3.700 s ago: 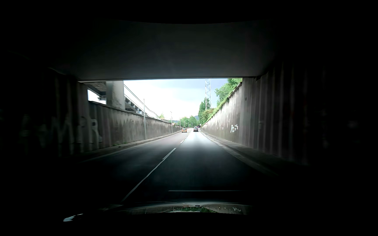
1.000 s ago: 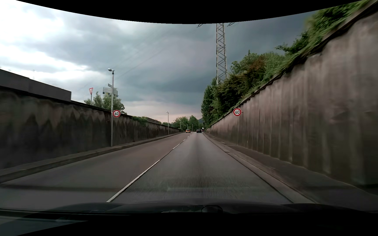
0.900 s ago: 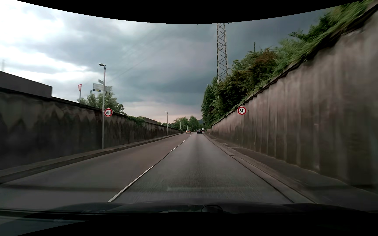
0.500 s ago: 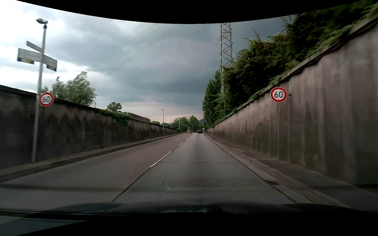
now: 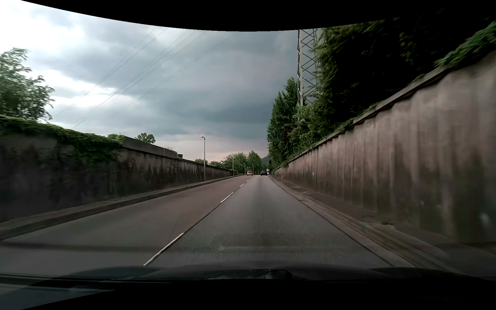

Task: Follow the waypoints while adhering to traffic rules and regulations

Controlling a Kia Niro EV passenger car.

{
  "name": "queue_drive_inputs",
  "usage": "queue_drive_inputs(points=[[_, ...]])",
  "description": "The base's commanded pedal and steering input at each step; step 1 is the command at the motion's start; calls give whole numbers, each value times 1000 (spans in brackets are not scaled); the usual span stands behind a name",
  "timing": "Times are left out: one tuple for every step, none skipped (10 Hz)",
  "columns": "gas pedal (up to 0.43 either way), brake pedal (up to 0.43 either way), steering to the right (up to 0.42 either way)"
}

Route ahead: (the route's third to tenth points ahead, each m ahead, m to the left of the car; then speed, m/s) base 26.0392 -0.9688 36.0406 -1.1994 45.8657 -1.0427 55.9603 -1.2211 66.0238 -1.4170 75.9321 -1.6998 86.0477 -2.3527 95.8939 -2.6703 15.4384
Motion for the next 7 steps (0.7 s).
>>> queue_drive_inputs(points=[[79,0,-1],[79,0,0],[79,0,0],[79,0,0],[79,0,0],[79,0,0],[79,0,0]])
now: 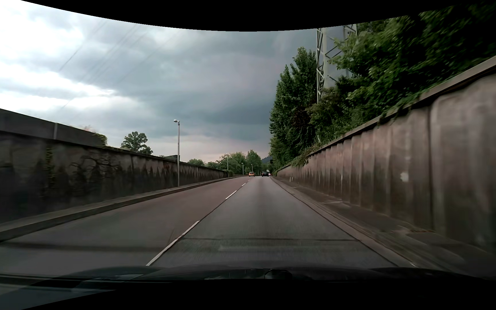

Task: Follow the waypoints while adhering to traffic rules and regulations

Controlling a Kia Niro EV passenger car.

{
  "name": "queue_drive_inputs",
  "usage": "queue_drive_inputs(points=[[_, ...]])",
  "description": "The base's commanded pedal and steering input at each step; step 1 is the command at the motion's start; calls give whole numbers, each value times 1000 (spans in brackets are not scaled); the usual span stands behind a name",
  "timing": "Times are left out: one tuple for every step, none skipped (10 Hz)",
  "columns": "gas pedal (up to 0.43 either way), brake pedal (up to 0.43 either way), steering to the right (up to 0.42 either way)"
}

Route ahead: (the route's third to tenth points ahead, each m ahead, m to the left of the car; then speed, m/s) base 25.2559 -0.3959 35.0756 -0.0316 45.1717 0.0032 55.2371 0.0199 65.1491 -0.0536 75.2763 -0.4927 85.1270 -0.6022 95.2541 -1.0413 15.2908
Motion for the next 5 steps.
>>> queue_drive_inputs(points=[[79,0,0],[79,0,0],[79,0,0],[79,0,0],[87,0,0]])
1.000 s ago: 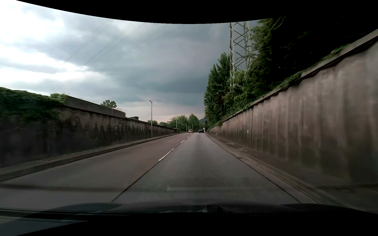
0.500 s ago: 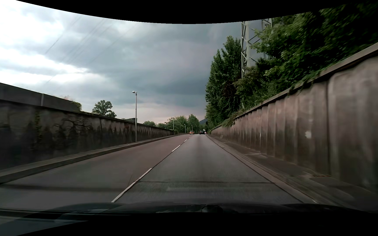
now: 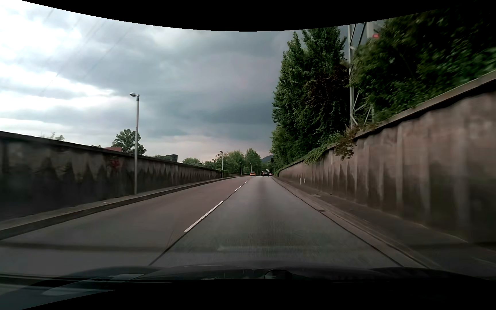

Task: Follow the waypoints while adhering to traffic rules and regulations

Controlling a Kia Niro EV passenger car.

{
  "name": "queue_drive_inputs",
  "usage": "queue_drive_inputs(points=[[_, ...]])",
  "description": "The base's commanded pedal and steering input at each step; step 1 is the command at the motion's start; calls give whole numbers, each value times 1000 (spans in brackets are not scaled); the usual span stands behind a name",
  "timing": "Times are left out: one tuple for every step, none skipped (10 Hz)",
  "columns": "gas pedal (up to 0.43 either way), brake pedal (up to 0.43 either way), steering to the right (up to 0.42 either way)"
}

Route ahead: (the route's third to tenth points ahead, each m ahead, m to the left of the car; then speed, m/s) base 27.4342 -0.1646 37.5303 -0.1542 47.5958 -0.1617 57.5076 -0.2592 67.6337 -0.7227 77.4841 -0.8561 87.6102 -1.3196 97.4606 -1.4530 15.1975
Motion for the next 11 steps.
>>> queue_drive_inputs(points=[[87,0,1],[87,0,1],[87,0,1],[87,0,1],[87,0,2],[87,0,1],[87,0,1],[87,0,1],[87,0,2],[87,0,2],[87,0,2]])
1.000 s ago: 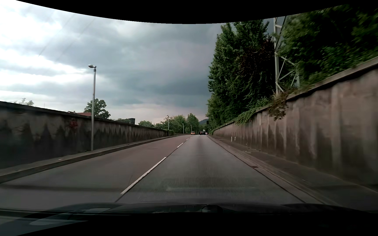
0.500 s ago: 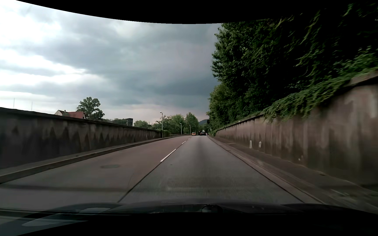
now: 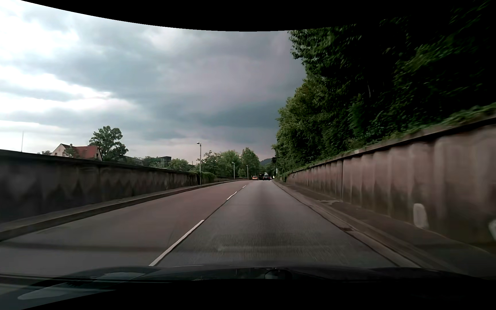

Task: Follow the waypoints while adhering to traffic rules and regulations

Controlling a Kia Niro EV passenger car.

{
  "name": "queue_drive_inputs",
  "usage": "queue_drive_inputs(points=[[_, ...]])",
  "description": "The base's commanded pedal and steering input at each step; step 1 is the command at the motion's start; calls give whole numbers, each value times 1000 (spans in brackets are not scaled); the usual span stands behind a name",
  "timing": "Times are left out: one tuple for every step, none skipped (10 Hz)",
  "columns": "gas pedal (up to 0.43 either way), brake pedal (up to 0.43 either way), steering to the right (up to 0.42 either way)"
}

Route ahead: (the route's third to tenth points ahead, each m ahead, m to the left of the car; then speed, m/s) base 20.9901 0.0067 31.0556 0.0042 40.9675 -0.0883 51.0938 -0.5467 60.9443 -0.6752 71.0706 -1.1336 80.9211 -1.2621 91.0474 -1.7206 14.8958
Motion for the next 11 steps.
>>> queue_drive_inputs(points=[[87,0,3],[87,0,2],[87,0,2],[87,0,2],[87,0,2],[87,0,2],[87,0,2],[87,0,2],[87,0,2],[87,0,2],[87,0,2]])
